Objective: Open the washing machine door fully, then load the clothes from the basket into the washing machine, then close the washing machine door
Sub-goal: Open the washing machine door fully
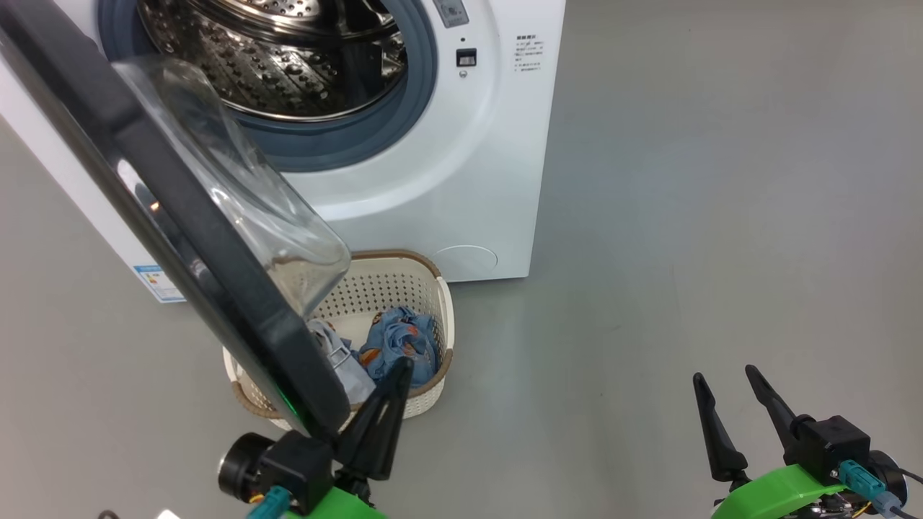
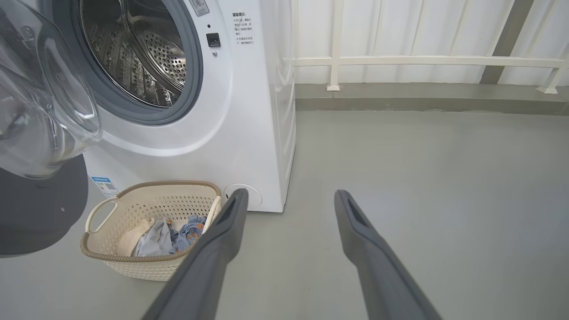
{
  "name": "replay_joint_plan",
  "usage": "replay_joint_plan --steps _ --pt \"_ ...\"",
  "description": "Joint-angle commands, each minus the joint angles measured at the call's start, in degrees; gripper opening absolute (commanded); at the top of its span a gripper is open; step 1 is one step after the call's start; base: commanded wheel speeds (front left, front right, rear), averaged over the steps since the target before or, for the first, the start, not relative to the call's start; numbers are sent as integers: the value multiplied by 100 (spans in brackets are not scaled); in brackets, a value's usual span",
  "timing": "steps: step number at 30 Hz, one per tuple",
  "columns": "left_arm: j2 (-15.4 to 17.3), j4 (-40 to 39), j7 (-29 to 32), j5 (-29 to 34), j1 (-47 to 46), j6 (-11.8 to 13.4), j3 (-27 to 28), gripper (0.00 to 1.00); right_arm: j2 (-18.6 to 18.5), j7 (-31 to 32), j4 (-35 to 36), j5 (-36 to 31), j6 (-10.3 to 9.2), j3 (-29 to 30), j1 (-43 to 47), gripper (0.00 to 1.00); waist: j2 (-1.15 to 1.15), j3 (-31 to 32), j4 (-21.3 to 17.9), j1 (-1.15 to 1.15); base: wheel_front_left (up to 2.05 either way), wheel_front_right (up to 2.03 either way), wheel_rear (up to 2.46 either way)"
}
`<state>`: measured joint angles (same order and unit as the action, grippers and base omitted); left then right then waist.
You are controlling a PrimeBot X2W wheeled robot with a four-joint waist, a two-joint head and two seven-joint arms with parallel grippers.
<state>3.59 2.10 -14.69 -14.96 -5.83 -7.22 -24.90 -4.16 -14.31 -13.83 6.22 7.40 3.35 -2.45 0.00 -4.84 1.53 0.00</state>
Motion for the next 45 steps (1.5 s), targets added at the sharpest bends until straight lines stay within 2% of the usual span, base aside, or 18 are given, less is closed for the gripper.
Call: replay_joint_plan --steps 1,8,22,41,45 --pt "-5 -3 -31 15 -240 29 266 0 -66 -69 140 31 9 -155 -166 100 0 -24 -29 0 0 0 0" --pt "-25 284 -31 -3 -379 13 522 0 -94 -69 136 60 9 -174 -185 100 0 -96 -77 0 0 0 0" --pt "-64 528 -31 -19 -438 50 688 0 -70 -69 59 112 9 -195 -243 100 0 -157 20 0 0 0 0" --pt "-70 302 -31 -52 -191 283 861 0 -55 -69 -32 170 9 -185 -253 100 0 -226 496 0 0 0 0" --pt "-70 244 -31 -76 -101 402 864 0 -60 -69 -36 185 9 -162 -247 100 0 -251 633 0 0 0 0"
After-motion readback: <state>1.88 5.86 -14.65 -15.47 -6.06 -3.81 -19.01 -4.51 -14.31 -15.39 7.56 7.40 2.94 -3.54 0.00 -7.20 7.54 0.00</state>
